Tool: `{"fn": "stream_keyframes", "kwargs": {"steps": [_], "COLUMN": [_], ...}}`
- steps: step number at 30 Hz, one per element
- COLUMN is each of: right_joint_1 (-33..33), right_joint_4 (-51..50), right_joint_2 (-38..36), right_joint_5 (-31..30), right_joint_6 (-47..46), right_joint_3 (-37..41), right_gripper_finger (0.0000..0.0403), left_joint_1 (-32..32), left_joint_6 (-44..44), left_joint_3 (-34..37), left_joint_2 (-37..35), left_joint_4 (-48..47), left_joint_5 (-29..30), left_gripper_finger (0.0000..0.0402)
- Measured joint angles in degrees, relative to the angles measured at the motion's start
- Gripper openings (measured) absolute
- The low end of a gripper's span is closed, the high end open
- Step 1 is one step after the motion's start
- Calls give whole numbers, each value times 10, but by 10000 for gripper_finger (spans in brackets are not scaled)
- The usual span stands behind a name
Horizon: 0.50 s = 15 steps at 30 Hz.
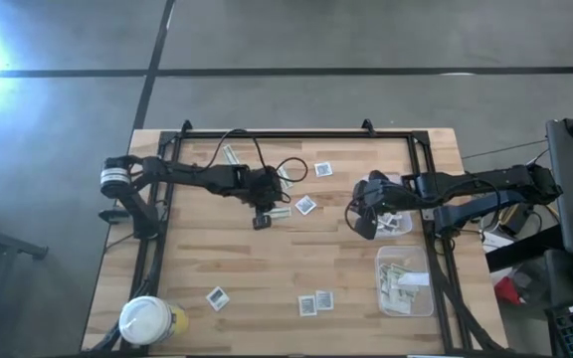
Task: Pick & Place First Aid Supplies
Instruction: Put the middle bandage pack into the bottom bin
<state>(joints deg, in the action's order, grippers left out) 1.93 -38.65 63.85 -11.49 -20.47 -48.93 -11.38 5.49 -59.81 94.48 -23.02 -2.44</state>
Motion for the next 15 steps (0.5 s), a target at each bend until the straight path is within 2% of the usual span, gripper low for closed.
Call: {"fn": "stream_keyframes", "kwargs": {"steps": [10, 15], "right_joint_1": [1, 1], "right_joint_4": [-2, -2], "right_joint_2": [0, 0], "right_joint_5": [0, 0], "right_joint_6": [-1, -1], "right_joint_3": [0, 0], "right_gripper_finger": [83, 89], "left_joint_1": [7, 7], "left_joint_6": [1, 1], "left_joint_3": [6, 12], "left_joint_2": [16, 48], "left_joint_4": [2, 14], "left_joint_5": [0, 0], "left_gripper_finger": [152, 187]}}
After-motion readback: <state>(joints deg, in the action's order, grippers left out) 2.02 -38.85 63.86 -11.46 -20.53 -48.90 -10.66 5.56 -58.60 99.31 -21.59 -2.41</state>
